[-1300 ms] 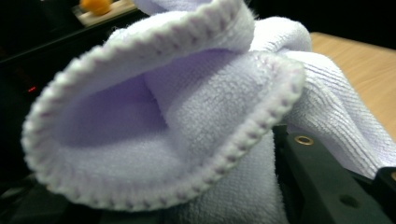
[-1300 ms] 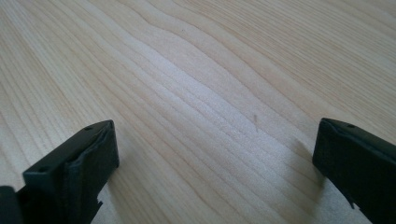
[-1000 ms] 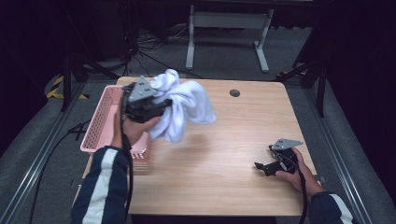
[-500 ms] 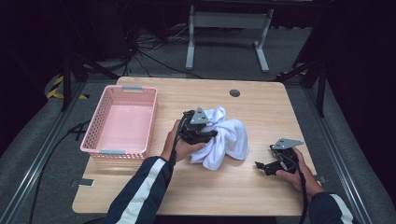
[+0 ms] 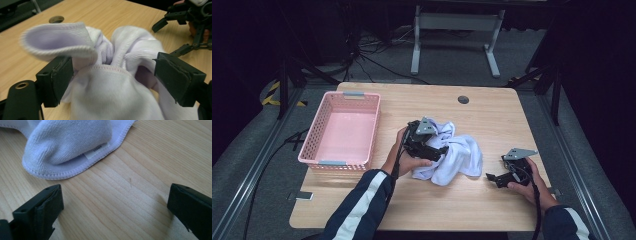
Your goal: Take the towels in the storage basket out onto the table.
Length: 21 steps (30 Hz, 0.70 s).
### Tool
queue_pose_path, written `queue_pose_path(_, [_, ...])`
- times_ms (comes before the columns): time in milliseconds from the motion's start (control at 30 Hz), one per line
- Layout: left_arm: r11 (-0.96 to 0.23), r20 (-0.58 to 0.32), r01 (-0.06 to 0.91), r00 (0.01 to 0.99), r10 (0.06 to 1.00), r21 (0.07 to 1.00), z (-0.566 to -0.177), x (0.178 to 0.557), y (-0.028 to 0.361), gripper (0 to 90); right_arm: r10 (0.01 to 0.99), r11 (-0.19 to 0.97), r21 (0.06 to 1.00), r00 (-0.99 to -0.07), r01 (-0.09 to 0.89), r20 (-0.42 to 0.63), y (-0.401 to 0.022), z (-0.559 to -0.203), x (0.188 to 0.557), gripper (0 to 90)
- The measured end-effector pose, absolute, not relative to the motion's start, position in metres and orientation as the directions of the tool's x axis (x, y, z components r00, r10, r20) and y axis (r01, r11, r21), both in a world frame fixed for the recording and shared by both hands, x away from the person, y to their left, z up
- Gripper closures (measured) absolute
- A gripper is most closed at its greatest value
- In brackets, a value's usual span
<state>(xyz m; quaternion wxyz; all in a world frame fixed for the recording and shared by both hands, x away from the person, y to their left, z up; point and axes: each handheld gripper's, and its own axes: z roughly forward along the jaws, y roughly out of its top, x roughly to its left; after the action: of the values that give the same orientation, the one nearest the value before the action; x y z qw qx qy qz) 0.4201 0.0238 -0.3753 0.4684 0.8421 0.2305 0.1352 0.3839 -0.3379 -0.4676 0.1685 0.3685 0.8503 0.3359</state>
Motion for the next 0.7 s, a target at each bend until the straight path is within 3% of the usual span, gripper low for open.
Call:
queue_pose_path(67, [-0.476, 0.04, 0.237, 0.864, 0.502, 0.847, -0.368, 0.413, 0.03, 16.7, 0.731, 0.511, 0.693, -0.681, 0.508, -0.039, -0.339, -0.466, 0.383, 5.8])
queue_pose_path(133, [-0.484, 0.046, 0.229, 0.869, 0.492, 0.844, -0.364, 0.403, 0.036, 20.0, 0.717, 0.512, 0.701, -0.697, 0.497, -0.029, -0.339, -0.463, 0.381, 23.3])
queue_pose_path(200, [-0.496, 0.051, 0.227, 0.873, 0.485, 0.838, -0.364, 0.399, 0.038, 25.8, 0.709, 0.509, 0.707, -0.705, 0.49, -0.021, -0.339, -0.461, 0.379, 23.2])
queue_pose_path(233, [-0.513, 0.053, 0.225, 0.88, 0.471, 0.828, -0.366, 0.393, 0.041, 25.8, 0.703, 0.507, 0.714, -0.711, 0.482, -0.019, -0.338, -0.458, 0.378, 16.8])
queue_pose_path(267, [-0.525, 0.059, 0.216, 0.887, 0.458, 0.823, -0.37, 0.387, 0.043, 30.4, 0.7, 0.503, 0.722, -0.714, 0.475, -0.018, -0.337, -0.455, 0.377, 20.7])
queue_pose_path(300, [-0.542, 0.055, 0.219, 0.895, 0.443, 0.811, -0.374, 0.381, 0.044, 28.2, 0.694, 0.494, 0.74, -0.72, 0.456, -0.02, -0.336, -0.451, 0.375, 26.7])
queue_pose_path(533, [-0.652, 0.101, 0.229, 0.898, 0.428, 0.723, -0.409, 0.362, 0.045, 29.3, 0.664, 0.453, 0.819, -0.746, 0.351, -0.048, -0.321, -0.419, 0.366, 31.7])
queue_pose_path(600, [-0.657, 0.1, 0.239, 0.895, 0.435, 0.715, -0.413, 0.361, 0.046, 36.5, 0.662, 0.445, 0.839, -0.746, 0.312, -0.074, -0.311, -0.407, 0.364, 31.6])
queue_pose_path(667, [-0.657, 0.086, 0.258, 0.892, 0.444, 0.709, -0.421, 0.363, 0.048, 37.9, 0.655, 0.436, 0.847, -0.752, 0.305, -0.067, -0.307, -0.403, 0.364, 31.6])
queue_pose_path(700, [-0.658, 0.092, 0.251, 0.893, 0.44, 0.71, -0.426, 0.364, 0.049, 44.8, 0.649, 0.444, 0.849, -0.756, 0.287, -0.083, -0.296, -0.397, 0.366, 32.2])
